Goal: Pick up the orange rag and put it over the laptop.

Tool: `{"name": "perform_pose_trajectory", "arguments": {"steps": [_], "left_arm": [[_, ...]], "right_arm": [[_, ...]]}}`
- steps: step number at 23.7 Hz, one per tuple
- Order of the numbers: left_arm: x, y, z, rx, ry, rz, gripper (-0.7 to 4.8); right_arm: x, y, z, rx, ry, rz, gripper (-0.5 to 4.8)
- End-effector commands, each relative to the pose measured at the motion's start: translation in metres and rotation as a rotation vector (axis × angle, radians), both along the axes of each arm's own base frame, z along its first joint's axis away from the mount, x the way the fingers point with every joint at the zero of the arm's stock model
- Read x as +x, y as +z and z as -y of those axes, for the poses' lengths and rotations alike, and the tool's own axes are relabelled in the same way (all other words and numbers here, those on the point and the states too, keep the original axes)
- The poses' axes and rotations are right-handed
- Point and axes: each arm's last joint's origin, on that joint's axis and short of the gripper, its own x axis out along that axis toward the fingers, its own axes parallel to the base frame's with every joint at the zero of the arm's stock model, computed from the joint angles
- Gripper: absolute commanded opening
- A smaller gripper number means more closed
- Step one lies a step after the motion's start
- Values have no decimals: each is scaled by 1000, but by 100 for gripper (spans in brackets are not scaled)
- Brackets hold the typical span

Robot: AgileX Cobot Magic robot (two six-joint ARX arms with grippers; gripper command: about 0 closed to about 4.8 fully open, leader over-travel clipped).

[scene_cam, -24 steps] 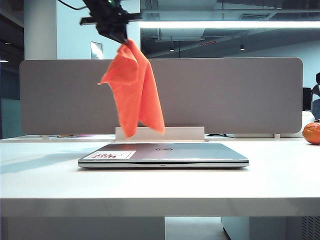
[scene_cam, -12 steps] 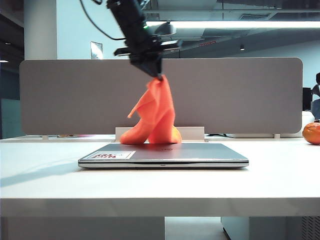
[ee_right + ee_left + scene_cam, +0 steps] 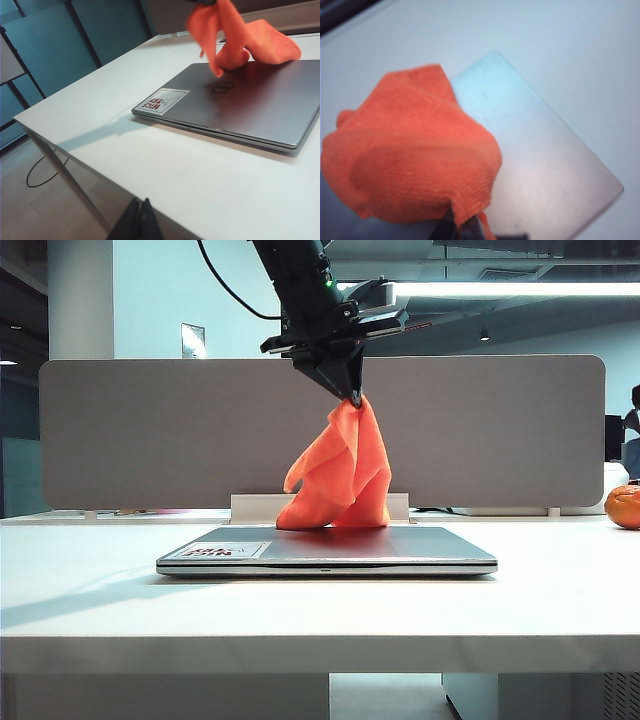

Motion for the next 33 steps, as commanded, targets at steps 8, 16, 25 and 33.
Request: {"name": "perform_pose_trajectory", "arguments": {"steps": [8, 16, 25, 33], "left_arm": [[-12, -14, -10, 98, 43, -198, -6], [-7, -48, -6, 182, 58, -323, 289], [-7, -38, -6, 153, 56, -291, 468], [-11, -10, -11, 124, 68, -226, 252]], "right_arm": [[0, 0, 0, 0, 1, 9, -4], [0, 0, 0, 0, 1, 8, -4], [0, 0, 0, 0, 1, 8, -4], [0, 0, 0, 0, 0, 8, -4]]}}
